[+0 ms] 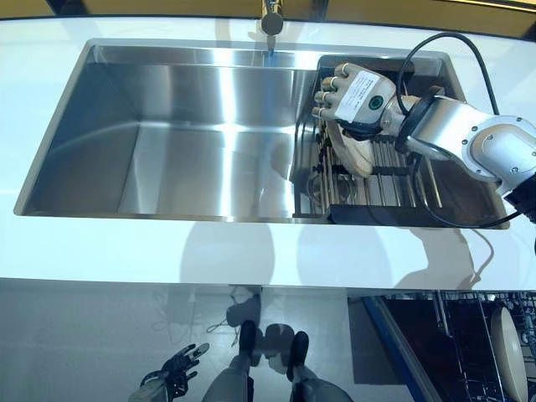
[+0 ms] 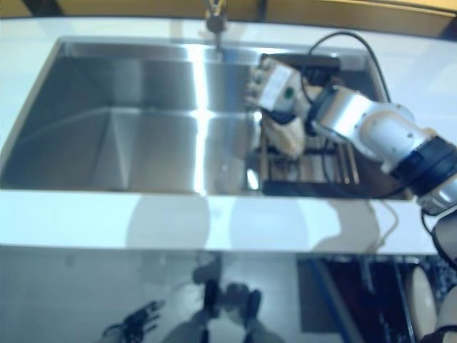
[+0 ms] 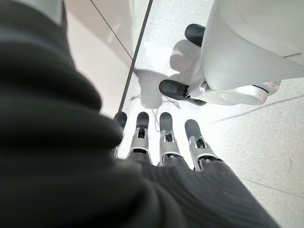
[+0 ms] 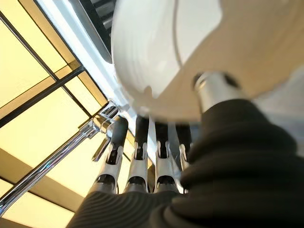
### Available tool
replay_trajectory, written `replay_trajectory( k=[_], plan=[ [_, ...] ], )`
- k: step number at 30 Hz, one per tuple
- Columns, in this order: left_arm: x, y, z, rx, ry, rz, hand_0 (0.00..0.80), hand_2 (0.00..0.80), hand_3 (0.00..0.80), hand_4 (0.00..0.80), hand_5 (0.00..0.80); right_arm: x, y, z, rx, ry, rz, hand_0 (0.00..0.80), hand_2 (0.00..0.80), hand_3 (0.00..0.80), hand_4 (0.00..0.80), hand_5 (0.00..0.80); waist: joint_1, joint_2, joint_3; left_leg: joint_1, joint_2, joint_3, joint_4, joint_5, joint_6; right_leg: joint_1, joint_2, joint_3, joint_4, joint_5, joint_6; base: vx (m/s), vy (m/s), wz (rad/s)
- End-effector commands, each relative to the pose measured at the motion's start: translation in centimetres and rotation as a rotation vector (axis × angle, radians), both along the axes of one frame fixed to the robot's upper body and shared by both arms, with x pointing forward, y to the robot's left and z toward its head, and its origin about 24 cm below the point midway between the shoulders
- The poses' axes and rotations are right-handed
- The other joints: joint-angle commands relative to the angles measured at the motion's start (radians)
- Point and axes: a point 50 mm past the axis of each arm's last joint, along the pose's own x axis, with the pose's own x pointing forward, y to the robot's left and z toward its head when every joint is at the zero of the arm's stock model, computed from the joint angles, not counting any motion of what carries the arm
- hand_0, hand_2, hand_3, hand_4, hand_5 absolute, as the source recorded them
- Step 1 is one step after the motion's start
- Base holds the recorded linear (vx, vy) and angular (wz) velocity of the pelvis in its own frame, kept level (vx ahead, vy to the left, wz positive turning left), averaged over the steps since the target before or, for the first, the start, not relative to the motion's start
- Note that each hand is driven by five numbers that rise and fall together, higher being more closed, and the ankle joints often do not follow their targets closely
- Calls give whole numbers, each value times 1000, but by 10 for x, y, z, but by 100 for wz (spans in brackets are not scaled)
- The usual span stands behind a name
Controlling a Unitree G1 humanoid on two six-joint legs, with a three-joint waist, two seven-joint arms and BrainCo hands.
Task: Take plates into dishwasher
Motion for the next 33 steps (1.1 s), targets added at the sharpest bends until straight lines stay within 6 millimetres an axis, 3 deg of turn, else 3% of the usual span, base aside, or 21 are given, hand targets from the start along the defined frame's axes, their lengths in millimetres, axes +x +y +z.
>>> replay_trajectory(
  k=[1,15,24,29,33],
  plan=[
    [-4,6,0,-26,-14,60,0,0,0,0,0,-3,0,-3,-117,-14,-15,800,800,800,800,800,21,-43,-21,19,-6,33,-4,-80,-14,16,-22,-30,-1,-44,67,0,0,0],
    [-7,7,-1,-32,-6,57,0,0,0,0,0,6,-18,0,-146,-44,-119,800,800,800,800,800,19,-53,-42,27,-5,36,-4,-84,-14,24,-21,-27,-1,-47,67,0,0,0],
    [-8,6,-2,-31,10,52,0,0,0,0,0,10,-32,5,-21,-28,-182,800,800,800,800,800,10,-55,-61,48,-2,42,-4,-93,-14,41,-19,-18,-1,-51,66,0,0,0],
    [-9,4,-3,-33,11,47,0,0,0,0,0,15,-53,9,46,-86,-265,800,800,800,800,800,6,-53,-67,58,-2,45,-4,-99,-10,49,-18,-11,-1,-53,65,0,0,0],
    [-8,4,-2,-37,10,51,0,0,0,0,0,19,-79,14,226,-82,-383,800,800,800,800,800,-1,-52,-68,64,-1,48,-4,-104,-11,53,-18,-4,-1,-54,67,0,0,0]
  ],
)
